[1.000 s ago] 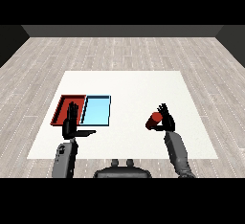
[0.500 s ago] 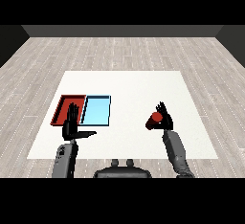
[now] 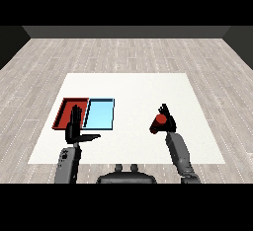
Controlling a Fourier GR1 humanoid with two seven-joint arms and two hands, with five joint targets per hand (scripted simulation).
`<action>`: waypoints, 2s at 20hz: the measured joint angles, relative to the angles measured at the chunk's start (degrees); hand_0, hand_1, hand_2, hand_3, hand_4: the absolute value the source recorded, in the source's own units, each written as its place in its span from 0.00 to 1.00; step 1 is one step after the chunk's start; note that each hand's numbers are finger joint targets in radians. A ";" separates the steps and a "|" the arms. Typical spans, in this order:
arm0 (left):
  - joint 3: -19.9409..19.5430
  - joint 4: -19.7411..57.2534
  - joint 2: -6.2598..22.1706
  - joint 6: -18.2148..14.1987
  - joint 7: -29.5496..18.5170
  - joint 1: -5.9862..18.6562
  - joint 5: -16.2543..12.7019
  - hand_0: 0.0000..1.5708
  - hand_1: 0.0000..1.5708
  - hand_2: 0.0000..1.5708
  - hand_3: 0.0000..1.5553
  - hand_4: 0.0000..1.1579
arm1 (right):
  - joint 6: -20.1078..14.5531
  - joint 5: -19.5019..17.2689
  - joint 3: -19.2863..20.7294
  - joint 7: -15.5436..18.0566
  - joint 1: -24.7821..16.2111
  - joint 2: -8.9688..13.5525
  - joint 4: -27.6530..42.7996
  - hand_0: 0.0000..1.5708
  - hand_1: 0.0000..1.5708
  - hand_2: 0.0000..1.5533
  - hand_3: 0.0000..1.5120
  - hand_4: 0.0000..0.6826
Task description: Pick the red can and put it in the red box
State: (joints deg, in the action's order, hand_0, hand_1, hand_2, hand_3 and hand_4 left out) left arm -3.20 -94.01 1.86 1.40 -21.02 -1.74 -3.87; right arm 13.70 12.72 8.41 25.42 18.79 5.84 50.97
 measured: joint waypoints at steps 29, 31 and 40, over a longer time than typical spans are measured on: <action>0.59 0.91 0.51 1.12 -0.01 -0.03 1.06 0.00 0.00 0.00 0.00 0.00 | -9.70 -5.75 -3.62 -1.64 -2.87 -0.58 12.03 0.91 0.91 0.92 0.93 0.95; 1.51 2.47 0.28 1.08 -0.49 0.49 2.23 0.00 0.00 0.00 0.00 0.00 | -9.73 -5.69 -4.17 -2.29 -3.93 -0.71 15.18 0.92 0.92 0.93 0.93 0.95; 9.27 4.12 -1.60 -1.89 4.52 5.03 3.34 0.00 0.00 0.00 0.00 0.00 | -10.80 -4.73 -5.31 -7.40 -5.56 -1.56 25.49 0.91 0.91 0.93 0.94 0.96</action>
State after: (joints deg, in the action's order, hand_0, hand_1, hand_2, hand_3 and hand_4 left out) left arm 6.07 -89.89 0.25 -0.48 -16.50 3.30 -0.53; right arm 2.91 7.99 3.10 18.02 13.23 4.29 76.46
